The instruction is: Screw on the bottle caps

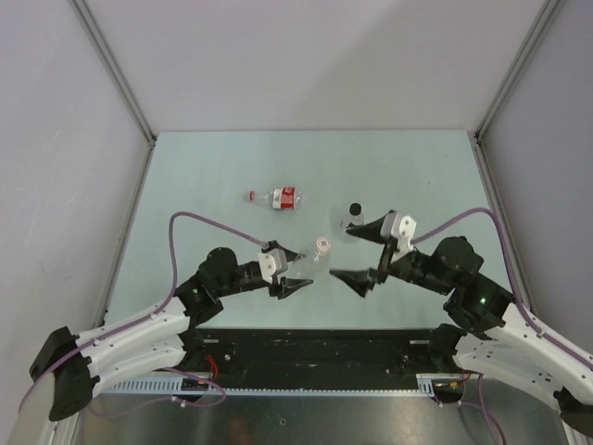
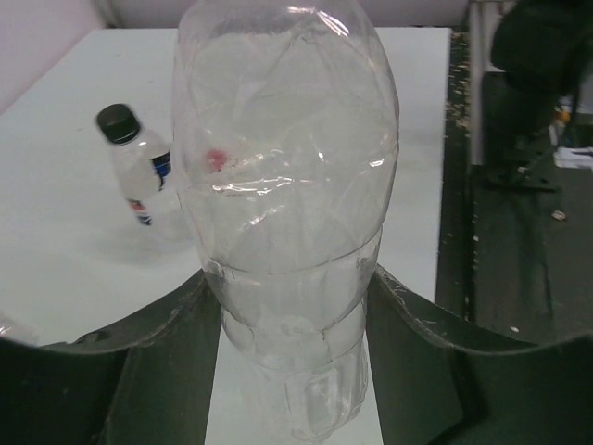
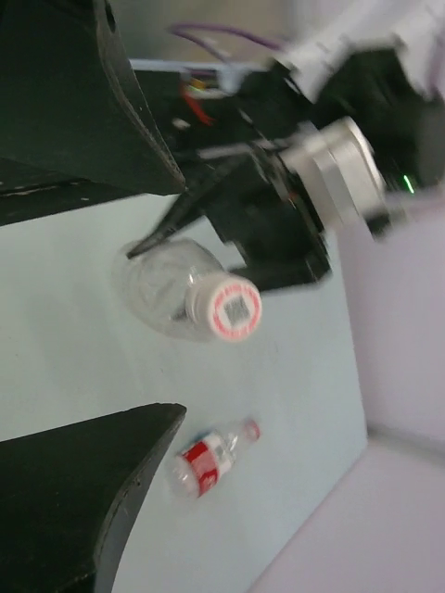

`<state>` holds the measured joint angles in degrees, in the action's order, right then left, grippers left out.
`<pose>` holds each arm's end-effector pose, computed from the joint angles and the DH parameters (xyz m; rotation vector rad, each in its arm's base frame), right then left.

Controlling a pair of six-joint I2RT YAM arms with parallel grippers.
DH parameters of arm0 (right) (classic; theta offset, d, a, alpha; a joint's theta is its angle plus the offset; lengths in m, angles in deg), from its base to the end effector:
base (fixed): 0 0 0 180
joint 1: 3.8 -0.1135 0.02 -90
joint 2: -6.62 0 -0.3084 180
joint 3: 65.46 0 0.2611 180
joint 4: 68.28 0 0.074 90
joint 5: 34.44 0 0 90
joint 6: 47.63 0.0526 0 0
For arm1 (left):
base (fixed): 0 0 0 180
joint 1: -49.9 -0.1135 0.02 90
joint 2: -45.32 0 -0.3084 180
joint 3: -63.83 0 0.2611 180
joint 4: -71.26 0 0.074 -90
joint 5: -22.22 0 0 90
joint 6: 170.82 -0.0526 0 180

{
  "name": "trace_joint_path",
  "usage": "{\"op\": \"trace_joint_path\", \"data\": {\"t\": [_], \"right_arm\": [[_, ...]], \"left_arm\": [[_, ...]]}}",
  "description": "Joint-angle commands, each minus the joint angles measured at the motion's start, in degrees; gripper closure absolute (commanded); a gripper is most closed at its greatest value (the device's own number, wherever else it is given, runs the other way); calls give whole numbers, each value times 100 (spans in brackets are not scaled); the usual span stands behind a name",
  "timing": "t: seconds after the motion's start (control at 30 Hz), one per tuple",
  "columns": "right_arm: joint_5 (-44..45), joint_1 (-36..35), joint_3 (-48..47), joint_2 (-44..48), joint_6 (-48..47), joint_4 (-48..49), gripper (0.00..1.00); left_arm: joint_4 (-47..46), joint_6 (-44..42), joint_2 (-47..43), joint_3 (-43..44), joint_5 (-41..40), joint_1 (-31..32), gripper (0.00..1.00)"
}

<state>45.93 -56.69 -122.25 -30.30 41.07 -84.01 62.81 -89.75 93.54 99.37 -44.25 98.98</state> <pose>0.0802 0.1206 0.3966 -0.8326 1.3185 0.8443 0.1093 -0.1582 0.2771 1.0992 1.3122 -0.8645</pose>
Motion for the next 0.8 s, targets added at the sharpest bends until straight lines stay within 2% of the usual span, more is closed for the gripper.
{"op": "trace_joint_path", "data": {"t": [0.0, 0.33, 0.53, 0.77], "right_arm": [[-2831, 131, -132, 207, -1875, -751, 2], [-3311, 143, -504, -385, -1806, -929, 19], [-3338, 147, -656, -636, -1753, -1047, 24], [-3402, 151, -676, -702, -1642, -1009, 43]], "left_arm": [[-21, -379, -171, -57, 1030, -78, 100], [657, -810, 67, 297, 2174, -95, 100], [749, -901, 38, 305, 2321, -93, 100], [793, -909, 82, 348, 2361, -94, 100]]}}
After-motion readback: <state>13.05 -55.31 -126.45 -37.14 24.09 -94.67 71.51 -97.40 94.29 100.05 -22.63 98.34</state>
